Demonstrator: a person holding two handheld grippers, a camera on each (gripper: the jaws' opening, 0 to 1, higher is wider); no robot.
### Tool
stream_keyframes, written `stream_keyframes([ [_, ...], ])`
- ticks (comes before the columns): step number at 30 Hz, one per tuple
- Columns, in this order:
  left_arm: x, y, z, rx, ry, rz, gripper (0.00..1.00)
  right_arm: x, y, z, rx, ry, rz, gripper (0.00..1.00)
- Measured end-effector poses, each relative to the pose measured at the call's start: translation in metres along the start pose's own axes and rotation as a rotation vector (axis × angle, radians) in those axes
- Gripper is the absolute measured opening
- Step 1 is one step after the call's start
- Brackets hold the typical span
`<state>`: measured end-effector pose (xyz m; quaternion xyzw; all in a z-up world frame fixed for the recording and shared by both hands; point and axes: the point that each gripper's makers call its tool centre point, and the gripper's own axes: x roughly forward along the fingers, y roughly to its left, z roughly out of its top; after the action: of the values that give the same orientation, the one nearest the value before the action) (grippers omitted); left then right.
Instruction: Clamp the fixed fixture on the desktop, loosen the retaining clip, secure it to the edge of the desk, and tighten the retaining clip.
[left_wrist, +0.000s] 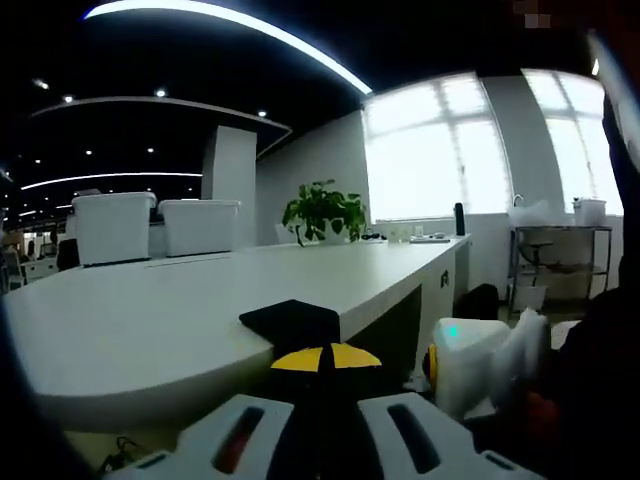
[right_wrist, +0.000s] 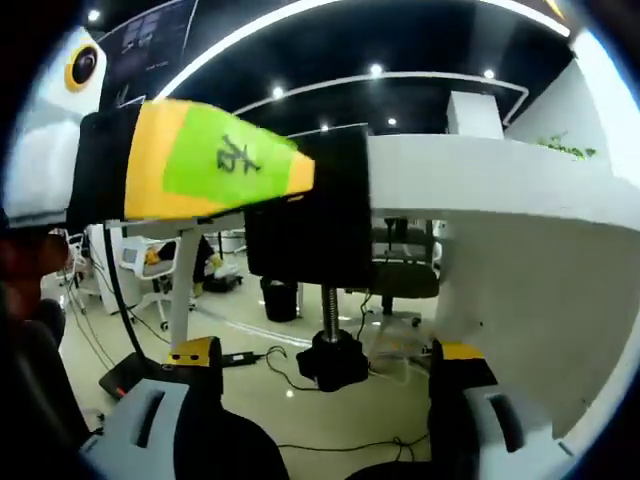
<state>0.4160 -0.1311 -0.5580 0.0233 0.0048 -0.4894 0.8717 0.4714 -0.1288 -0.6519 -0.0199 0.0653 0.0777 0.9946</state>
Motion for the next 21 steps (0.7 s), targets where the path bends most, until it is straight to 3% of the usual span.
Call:
stream_keyframes([
  [2,0.0000,0.0000,0.0000,-0.004,-0.004,-0.005,0.02,0.0004,0.0003,-0.0008,0.001,-0.001,-0.011,0.73],
  [8,0.0002,-0.0003,0.0002,-0.005,-0.010,-0.010,0.02,0.0045,-0.0061,0.0007,0.010,-0.006,-0.058,0.30],
  [14,0.0009,-0.0003,0.0008,-0.002,-0.012,-0.011,0.02,0.0051,-0.0064,0.0014,-0.036,-0.008,-0.064,0.27],
  [17,0.0012,-0.0005,0.0008,0.006,-0.008,-0.007,0.02,0.0050,-0.0057,0.0019,-0.110,0.003,-0.056,0.26],
  [19,0.0013,-0.0008,0.0010,0.014,-0.005,-0.002,0.02,0.0043,-0.0006,0.0028,-0.096,0.001,0.014,0.26],
  [21,0.0010,0.0002,0.0010,0.016,-0.002,-0.004,0.02,0.0023,0.0013,0.0024,-0.145,0.004,0.098,0.25],
])
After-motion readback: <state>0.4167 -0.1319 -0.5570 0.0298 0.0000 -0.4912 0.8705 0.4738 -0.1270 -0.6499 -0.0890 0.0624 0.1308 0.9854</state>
